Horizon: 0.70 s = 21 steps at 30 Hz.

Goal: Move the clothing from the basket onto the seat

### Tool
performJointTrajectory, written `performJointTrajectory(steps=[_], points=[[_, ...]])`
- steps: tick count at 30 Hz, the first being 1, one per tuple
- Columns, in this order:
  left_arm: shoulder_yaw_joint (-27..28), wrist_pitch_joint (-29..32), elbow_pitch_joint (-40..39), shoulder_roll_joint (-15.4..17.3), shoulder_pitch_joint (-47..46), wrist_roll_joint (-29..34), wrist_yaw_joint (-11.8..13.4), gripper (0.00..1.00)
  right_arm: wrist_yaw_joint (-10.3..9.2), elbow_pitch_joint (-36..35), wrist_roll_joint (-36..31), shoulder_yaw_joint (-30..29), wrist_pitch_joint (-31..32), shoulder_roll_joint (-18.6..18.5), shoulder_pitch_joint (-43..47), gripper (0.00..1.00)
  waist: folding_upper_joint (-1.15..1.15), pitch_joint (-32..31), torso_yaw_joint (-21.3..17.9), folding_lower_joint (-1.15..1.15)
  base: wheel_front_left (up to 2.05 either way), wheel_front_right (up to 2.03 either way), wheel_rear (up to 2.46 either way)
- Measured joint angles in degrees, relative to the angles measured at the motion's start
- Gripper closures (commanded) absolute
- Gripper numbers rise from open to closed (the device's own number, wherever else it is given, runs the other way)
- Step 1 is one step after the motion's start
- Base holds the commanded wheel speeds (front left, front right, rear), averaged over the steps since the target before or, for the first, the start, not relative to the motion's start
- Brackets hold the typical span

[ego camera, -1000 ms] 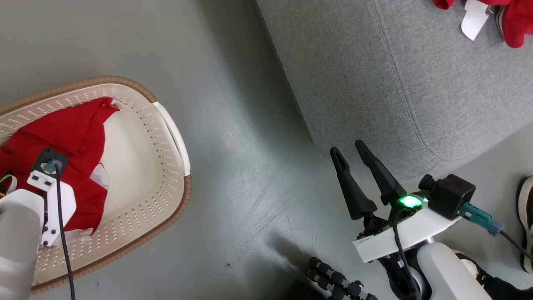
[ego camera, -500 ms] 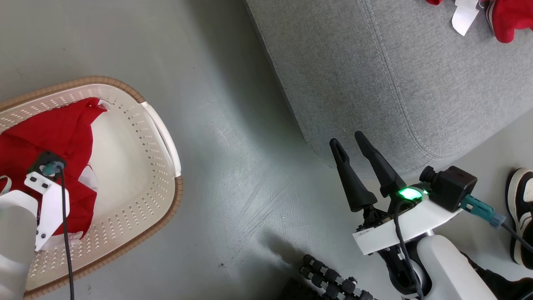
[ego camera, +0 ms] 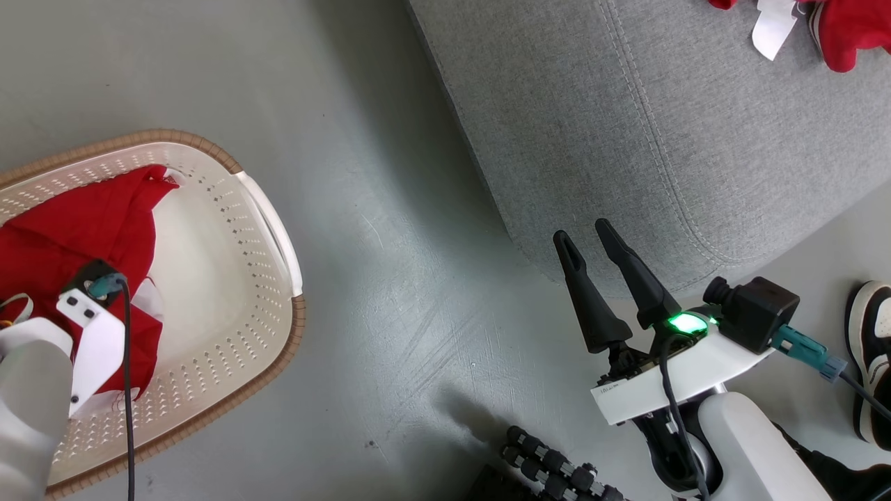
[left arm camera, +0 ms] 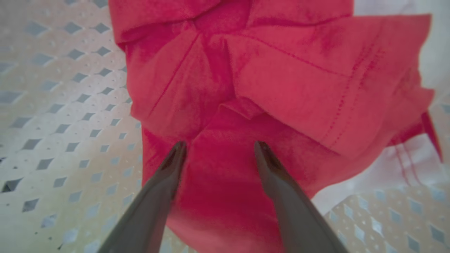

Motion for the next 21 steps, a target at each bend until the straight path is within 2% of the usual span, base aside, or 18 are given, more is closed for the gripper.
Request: performJointTrajectory(steps=[13, 21], points=[[-0.2, 3.4, 1.6, -0.5, -1.5, -0.2, -3.0, 0.00, 0.00, -0.1, 0.0, -0.7, 0.0, 0.0, 0.0, 0.00, 0.00, 0.4, 0.3, 0.00, 0.00, 0.00, 0.00], [-0.1, 3.8, 1.8, -1.5, -2.4, -0.6, -4.0, 0.00, 0.00, -0.4, 0.0, -1.1, 0.0, 0.0, 0.0, 0.00, 0.00, 1.1, 0.6, 0.00, 0.00, 0.00, 0.00]])
